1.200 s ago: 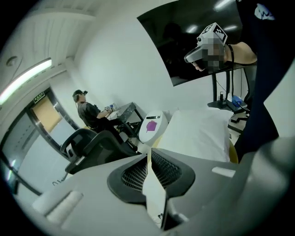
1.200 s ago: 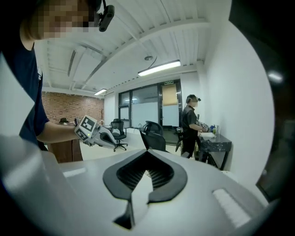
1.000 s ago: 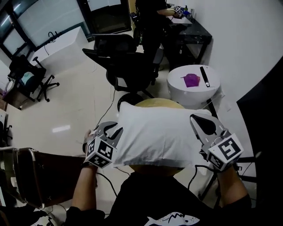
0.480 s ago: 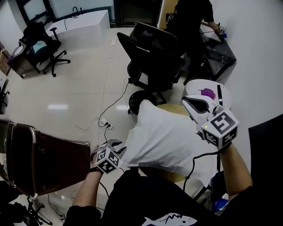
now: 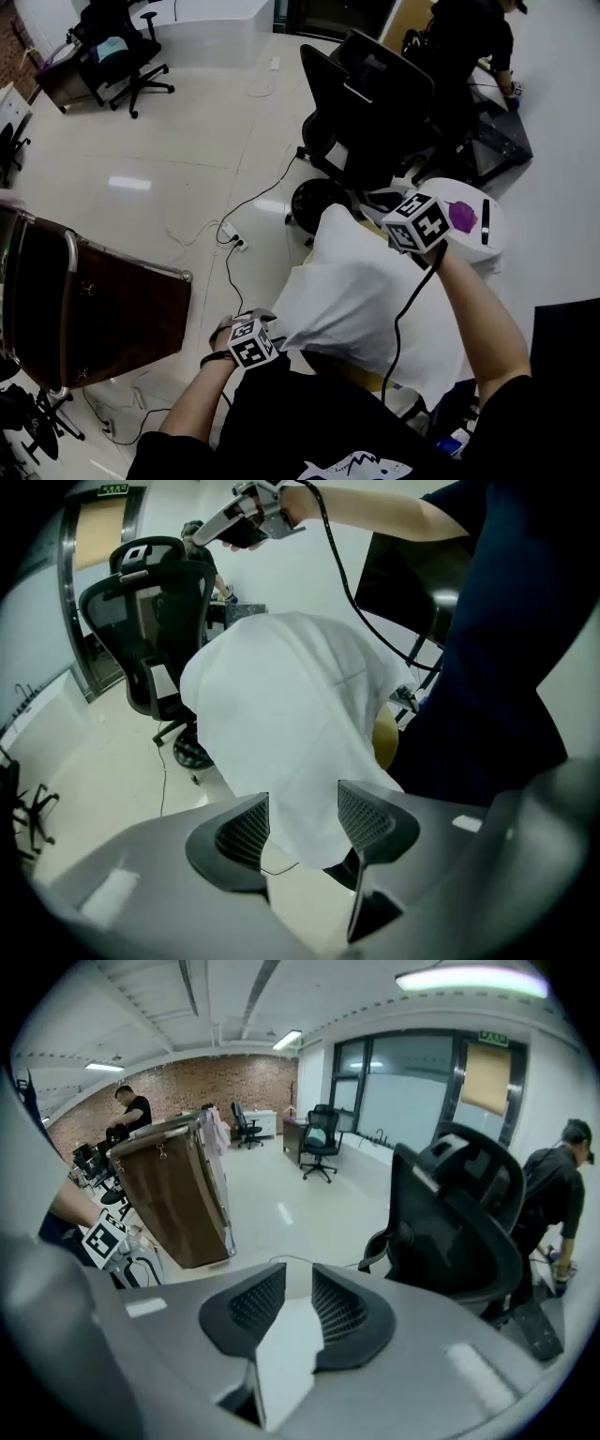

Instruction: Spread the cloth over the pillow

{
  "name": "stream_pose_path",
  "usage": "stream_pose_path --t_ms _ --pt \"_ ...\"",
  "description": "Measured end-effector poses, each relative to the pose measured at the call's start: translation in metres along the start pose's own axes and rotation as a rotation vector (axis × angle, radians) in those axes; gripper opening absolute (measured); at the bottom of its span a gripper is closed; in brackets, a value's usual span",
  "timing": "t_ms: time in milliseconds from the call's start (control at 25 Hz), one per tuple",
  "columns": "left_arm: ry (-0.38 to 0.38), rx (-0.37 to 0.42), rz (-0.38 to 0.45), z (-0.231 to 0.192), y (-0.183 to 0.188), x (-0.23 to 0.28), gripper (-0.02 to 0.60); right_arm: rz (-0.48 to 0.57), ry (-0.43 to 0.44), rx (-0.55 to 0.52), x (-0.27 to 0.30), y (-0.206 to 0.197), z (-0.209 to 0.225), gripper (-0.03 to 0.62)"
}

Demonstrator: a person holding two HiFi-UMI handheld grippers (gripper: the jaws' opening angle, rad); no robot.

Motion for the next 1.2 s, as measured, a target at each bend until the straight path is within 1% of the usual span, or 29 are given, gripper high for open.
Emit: stream_pose_path --t_ms 40,120,240,320,480,600,760,960,1000,1080,1160,1200 --pt "-0.010 -0.003 -0.003 0.000 -0.002 0.003 0.221 -0.033 0.024 0.000 0.016 -0.003 0.002 0.109" --pt "-0.026 -0.004 -0.007 0.000 -0.003 0.009 0.221 -0.092 0.059 0.010 0.047 -0.009 0.005 0.117" --pt "-0.045 0.002 -0.013 0.000 -0.001 0.019 0.218 -0.161 0.087 0.058 0.087 -0.022 0.013 0.123" --pt "-0.046 0.014 -0.016 -0.002 0.000 0.025 0.191 -0.200 0.098 0.090 0.109 -0.030 0.017 0.127" --pt "-0.027 0.041 -0.005 -0.003 -0.001 0.033 0.113 -0.276 0.116 0.118 0.146 -0.046 0.022 0.135" --pt "-0.018 0.053 0.008 -0.002 -0.003 0.031 0.079 -0.331 0.132 0.132 0.169 -0.059 0.021 0.137" --pt "-0.004 0.054 0.021 0.002 -0.007 0.024 0.066 -0.382 0.154 0.162 0.196 -0.075 0.019 0.137" --pt "0.027 0.061 0.026 0.008 -0.007 0.015 0.066 -0.467 0.170 0.138 0.220 -0.089 0.014 0.140" --pt "0.034 0.061 0.028 0.009 -0.007 0.013 0.066 -0.477 0.172 0.128 0.223 -0.090 0.012 0.135" --pt "0.040 0.059 0.031 0.010 -0.009 0.009 0.064 -0.482 0.168 0.108 0.225 -0.089 0.010 0.099" --pt "0.043 0.058 0.031 0.011 -0.013 0.004 0.051 -0.473 0.149 0.085 0.223 -0.084 0.009 0.039" --pt "0.045 0.055 0.033 0.011 -0.015 0.002 0.041 -0.469 0.140 0.072 0.221 -0.081 0.009 0.019"
Point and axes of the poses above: the fingertips, and each gripper's own axes: x forward along the fingers, z to its right, y out of its top, the point moved 10 cm from there along -x, backward along the fingers, and after that the axes turned 8 degrees about -x, right-handed, at the moved point
